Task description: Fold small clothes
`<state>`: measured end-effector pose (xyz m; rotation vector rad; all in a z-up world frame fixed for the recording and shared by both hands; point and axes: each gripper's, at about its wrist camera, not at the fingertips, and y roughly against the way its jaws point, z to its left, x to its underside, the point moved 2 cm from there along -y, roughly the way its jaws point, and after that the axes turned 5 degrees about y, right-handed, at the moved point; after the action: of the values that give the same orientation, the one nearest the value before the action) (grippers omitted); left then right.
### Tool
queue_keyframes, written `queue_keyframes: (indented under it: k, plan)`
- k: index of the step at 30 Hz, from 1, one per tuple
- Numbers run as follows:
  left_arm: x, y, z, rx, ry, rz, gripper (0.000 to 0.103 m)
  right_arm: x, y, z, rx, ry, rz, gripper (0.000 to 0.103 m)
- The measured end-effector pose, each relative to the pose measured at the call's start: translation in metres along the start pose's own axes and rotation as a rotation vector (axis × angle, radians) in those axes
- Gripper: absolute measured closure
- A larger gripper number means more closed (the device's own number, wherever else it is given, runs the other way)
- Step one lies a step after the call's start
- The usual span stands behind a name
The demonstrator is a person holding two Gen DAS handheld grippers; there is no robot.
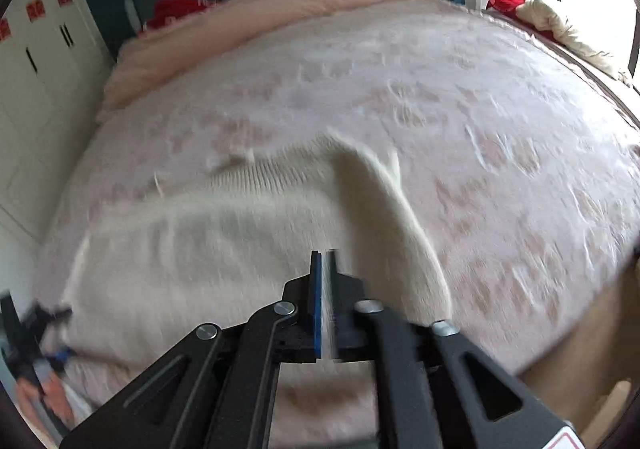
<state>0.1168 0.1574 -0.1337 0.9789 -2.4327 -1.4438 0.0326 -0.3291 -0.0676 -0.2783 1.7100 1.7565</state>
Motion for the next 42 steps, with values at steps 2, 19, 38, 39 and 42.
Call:
queue_keyframes:
  k: [2, 19, 38, 39, 42]
  plan:
    - [0.000, 0.002, -0.002, -0.010, 0.000, -0.019, 0.028, 0.006, -0.006, 0.022, -0.067, 0.042, 0.020, 0.092]
    - [0.000, 0.055, -0.060, 0.184, -0.155, -0.047, 0.087, -0.008, -0.126, 0.171, -0.157, 0.285, 0.172, 0.084]
    - [0.211, 0.000, -0.243, 0.259, -0.797, 0.195, 0.063, 0.010, 0.007, -0.053, -0.145, -0.134, 0.001, 0.054]
    - [0.211, 0.004, -0.227, 0.255, -0.769, 0.178, 0.051, 0.014, 0.011, -0.058, -0.166, -0.148, -0.002, 0.047]
    - [0.204, 0.022, -0.202, 0.248, -0.785, 0.095, 0.031, 0.021, 0.013, -0.054, -0.264, -0.183, 0.002, 0.036]
